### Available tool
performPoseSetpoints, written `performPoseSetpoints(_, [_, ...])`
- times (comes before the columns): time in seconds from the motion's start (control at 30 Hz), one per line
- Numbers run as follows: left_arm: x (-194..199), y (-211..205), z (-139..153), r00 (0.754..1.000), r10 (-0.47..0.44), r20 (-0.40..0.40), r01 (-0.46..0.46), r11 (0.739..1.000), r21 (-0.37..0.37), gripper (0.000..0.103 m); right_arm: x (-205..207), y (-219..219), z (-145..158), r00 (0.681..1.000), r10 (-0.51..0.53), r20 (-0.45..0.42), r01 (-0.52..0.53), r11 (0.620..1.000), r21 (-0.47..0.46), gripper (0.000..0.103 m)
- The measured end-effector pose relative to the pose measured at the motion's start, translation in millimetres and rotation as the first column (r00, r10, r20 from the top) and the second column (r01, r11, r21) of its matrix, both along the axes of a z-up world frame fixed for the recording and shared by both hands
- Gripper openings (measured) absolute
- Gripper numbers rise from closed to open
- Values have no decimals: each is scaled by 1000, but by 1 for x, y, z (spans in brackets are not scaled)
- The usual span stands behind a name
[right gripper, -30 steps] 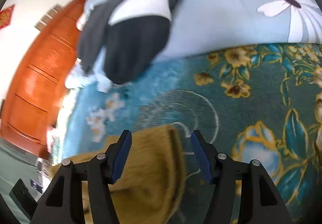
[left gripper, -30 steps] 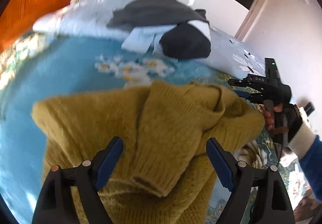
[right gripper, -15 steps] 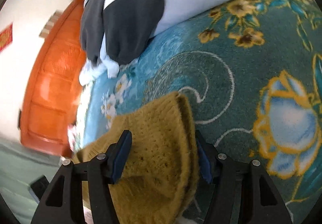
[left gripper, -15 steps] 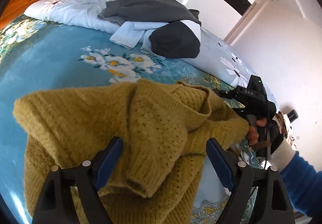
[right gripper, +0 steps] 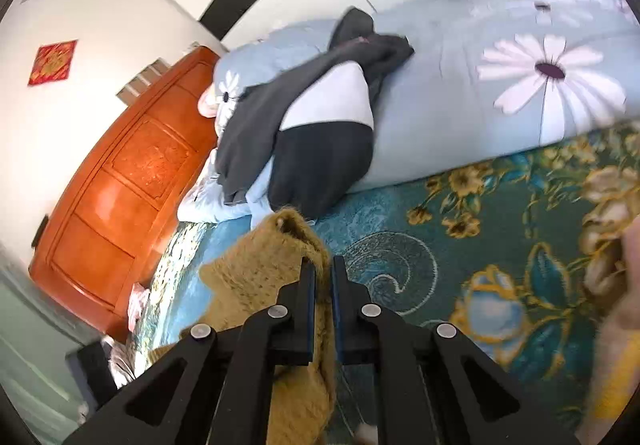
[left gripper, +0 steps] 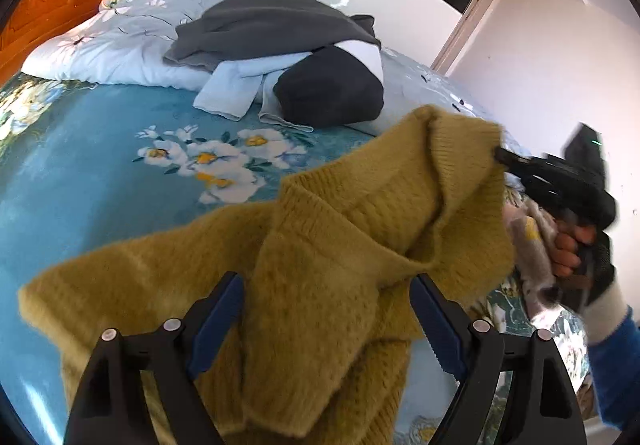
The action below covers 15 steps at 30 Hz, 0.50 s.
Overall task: Fold clothes
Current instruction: 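Grasp the sweater with the left gripper while the right gripper holds it, then hold the sweater with both grippers and lift it to shake it open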
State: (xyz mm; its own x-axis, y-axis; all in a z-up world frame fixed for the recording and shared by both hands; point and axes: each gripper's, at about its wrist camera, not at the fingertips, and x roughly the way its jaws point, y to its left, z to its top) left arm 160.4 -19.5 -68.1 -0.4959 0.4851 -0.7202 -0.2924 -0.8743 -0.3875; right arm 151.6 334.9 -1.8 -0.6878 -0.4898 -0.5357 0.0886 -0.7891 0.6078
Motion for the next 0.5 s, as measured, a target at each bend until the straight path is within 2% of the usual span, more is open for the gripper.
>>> performPoseSetpoints(0.1, [-7,-4,-9,999,-13,50,10,998,69,87,15,3,1,1000,-8,-19,8,1000,-2,7])
performPoseSetpoints(0.2, [5,-9,-11,995,-78,60,70,989,129,86,18,1,-7,1000,-17,-14,16,1000,-24,7])
performPoseSetpoints(0.27, [11,-12,-13,993,-96,75,84,986,147,79,22,-1,-7,1000,-13,-21,12,999,-36,7])
performPoseSetpoints(0.33, [14,-17,-15,992,-77,98,61,986,156,53,21,-1,-3,1000,-8,-26,7,999,-43,7])
performPoseSetpoints(0.37, [15,-18,-16,992,-56,109,39,987,153,47,22,-2,-1,1000,-6,-30,4,999,-44,7])
performPoseSetpoints(0.43, [16,-22,-19,992,-15,129,-3,990,144,28,22,-6,5,999,1,-40,-2,999,-40,7])
performPoseSetpoints(0.5, [22,-25,-17,992,33,124,-46,993,107,13,23,-12,11,999,2,-44,-3,1000,-30,7])
